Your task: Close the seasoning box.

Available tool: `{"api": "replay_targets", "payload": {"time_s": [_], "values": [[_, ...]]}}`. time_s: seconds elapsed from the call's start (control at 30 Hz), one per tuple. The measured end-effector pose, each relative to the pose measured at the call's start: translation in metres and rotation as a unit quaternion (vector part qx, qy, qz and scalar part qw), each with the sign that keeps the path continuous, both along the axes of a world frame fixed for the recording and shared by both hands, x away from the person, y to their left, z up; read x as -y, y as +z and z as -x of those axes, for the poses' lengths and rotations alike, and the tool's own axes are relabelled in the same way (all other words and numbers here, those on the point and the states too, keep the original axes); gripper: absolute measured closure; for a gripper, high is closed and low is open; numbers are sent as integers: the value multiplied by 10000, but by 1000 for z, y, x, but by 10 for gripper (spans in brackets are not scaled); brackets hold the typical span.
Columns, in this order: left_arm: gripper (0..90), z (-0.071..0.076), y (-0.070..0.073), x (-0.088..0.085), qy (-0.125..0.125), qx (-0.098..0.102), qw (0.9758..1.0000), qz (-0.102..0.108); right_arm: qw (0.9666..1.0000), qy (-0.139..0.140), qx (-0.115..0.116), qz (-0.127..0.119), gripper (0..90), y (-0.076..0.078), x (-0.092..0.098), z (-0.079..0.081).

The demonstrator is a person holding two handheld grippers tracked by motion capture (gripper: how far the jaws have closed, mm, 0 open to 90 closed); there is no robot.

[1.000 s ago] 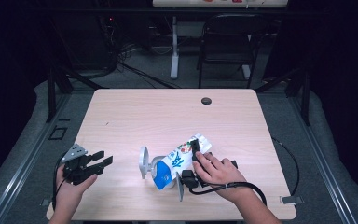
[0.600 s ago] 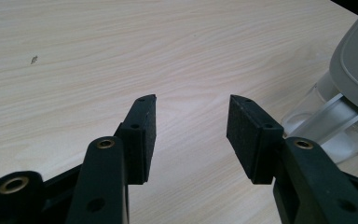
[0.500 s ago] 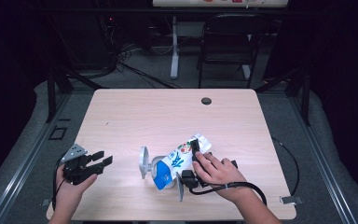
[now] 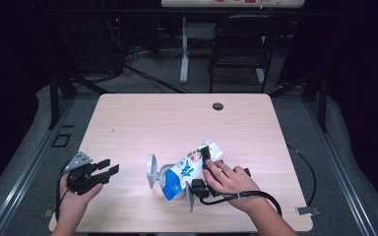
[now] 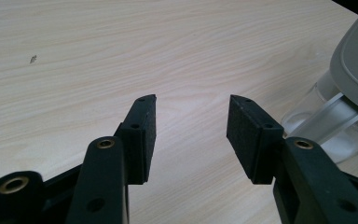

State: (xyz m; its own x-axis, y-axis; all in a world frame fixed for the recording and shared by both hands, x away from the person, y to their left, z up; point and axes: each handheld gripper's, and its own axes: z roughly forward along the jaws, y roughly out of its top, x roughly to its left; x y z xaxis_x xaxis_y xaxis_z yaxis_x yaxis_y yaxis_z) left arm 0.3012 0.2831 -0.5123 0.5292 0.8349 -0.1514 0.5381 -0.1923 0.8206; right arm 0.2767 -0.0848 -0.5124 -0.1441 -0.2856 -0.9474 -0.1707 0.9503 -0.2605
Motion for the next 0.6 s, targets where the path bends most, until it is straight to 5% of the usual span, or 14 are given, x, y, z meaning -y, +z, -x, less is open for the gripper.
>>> {"api": "replay_targets", "payload": {"time_s": [0.6], "values": [[529, 0, 0, 0, 9, -14, 10000, -20, 10000, 10, 16, 17, 524, 0, 0, 0]]}}
